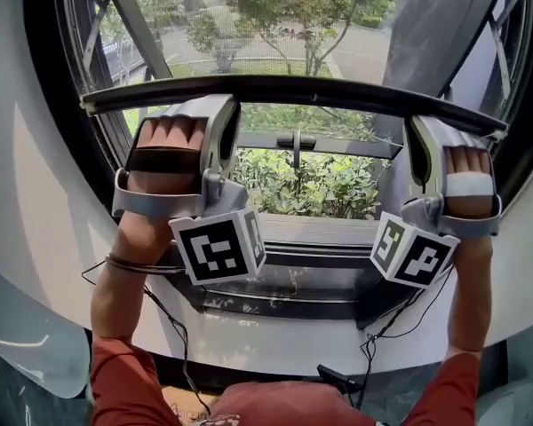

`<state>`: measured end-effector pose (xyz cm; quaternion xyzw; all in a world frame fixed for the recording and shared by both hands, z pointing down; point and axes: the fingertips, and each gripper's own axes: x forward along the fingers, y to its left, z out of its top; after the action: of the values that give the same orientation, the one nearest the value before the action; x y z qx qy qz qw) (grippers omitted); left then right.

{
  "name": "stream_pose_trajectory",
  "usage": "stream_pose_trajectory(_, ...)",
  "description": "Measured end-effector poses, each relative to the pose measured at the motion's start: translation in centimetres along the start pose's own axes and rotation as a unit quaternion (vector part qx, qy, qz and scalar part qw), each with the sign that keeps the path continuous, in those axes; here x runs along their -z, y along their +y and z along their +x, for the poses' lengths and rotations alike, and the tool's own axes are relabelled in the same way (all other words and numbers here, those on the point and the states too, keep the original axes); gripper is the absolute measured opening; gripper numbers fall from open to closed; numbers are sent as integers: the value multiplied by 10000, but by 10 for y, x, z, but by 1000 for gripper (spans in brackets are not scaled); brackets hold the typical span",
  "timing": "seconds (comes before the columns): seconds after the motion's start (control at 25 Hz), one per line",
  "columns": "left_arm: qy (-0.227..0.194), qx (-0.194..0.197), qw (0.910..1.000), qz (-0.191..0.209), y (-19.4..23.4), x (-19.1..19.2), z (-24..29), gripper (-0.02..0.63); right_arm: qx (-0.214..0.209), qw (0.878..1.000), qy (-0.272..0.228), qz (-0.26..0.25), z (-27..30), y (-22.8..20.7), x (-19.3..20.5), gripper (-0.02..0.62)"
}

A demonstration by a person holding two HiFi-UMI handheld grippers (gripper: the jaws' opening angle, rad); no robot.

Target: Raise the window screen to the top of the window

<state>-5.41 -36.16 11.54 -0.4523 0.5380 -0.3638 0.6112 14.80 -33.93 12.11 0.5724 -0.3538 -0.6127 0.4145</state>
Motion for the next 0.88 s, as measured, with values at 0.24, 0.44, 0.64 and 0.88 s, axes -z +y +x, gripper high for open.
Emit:
stream_pose_trajectory(0.24, 44, -113, 9999, 104, 25, 0, 8, 56, 47, 10000, 24, 19, 9, -23, 2, 51)
stream_pose_trajectory(0.44, 81, -245, 9996, 138, 54, 2, 15, 57, 180, 9998, 44, -30, 18, -53, 4, 37)
stream_pose_trajectory(0.64, 118, -344, 9991, 213, 61, 1, 18, 60, 245, 9997, 54, -11, 21, -60, 6, 34)
stream_pose_trajectory(0.88, 131, -505, 9983, 248, 78, -3, 23, 61, 431, 9990, 92, 51, 27, -77, 12, 35)
